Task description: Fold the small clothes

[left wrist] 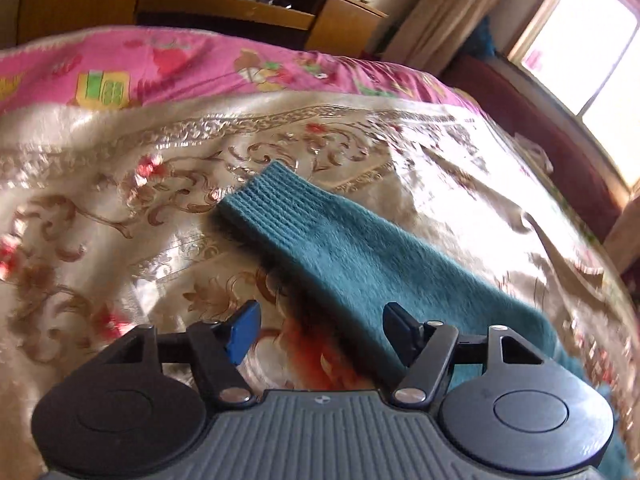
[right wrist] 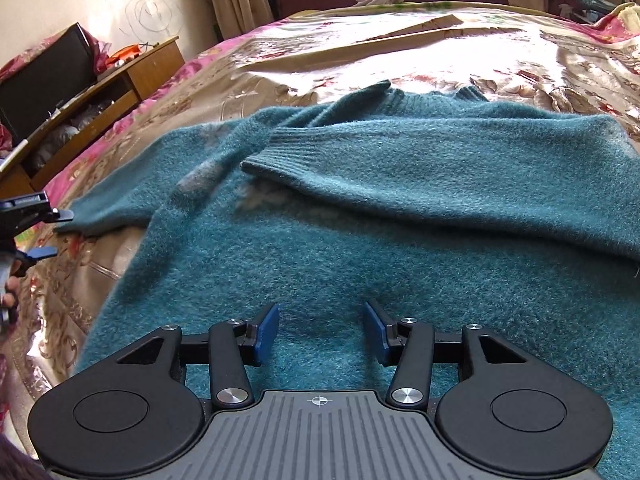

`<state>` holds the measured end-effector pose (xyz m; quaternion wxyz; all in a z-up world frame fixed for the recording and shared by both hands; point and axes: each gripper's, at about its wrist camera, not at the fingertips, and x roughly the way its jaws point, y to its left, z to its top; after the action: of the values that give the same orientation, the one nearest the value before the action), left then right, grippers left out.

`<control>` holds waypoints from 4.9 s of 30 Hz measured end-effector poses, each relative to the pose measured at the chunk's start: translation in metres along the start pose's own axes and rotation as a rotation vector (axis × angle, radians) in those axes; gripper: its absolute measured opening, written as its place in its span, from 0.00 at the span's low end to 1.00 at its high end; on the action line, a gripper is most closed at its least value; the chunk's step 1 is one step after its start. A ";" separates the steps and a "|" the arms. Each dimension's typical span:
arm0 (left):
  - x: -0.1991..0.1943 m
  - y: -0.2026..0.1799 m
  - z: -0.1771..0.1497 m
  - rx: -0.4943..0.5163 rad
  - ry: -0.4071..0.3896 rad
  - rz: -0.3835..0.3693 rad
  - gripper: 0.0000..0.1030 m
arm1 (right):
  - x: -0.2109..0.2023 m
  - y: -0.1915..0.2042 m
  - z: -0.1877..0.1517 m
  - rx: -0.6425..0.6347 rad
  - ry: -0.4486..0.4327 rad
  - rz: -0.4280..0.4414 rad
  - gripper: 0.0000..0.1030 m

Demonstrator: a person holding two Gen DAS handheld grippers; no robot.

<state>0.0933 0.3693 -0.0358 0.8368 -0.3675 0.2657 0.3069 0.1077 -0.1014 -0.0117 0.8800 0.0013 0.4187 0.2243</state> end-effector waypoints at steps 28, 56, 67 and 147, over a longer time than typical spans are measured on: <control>-0.013 -0.146 -0.006 0.028 0.089 -0.487 0.14 | -0.023 -0.037 -0.011 0.205 -0.074 0.060 0.46; -0.035 -0.133 -0.083 0.323 -0.078 -0.209 0.31 | 0.056 0.064 0.141 0.089 -0.023 0.270 0.47; -0.013 -0.112 -0.103 0.337 -0.076 -0.231 0.33 | 0.159 0.111 0.179 0.284 0.098 0.363 0.51; -0.039 -0.208 -0.187 0.887 0.029 -0.191 0.84 | -0.023 -0.174 0.043 0.565 -0.112 -0.008 0.18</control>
<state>0.1741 0.0983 -0.0259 0.9341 -0.0005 0.3479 0.0796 0.1951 -0.2597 0.0002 0.8674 0.2571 0.4153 0.0948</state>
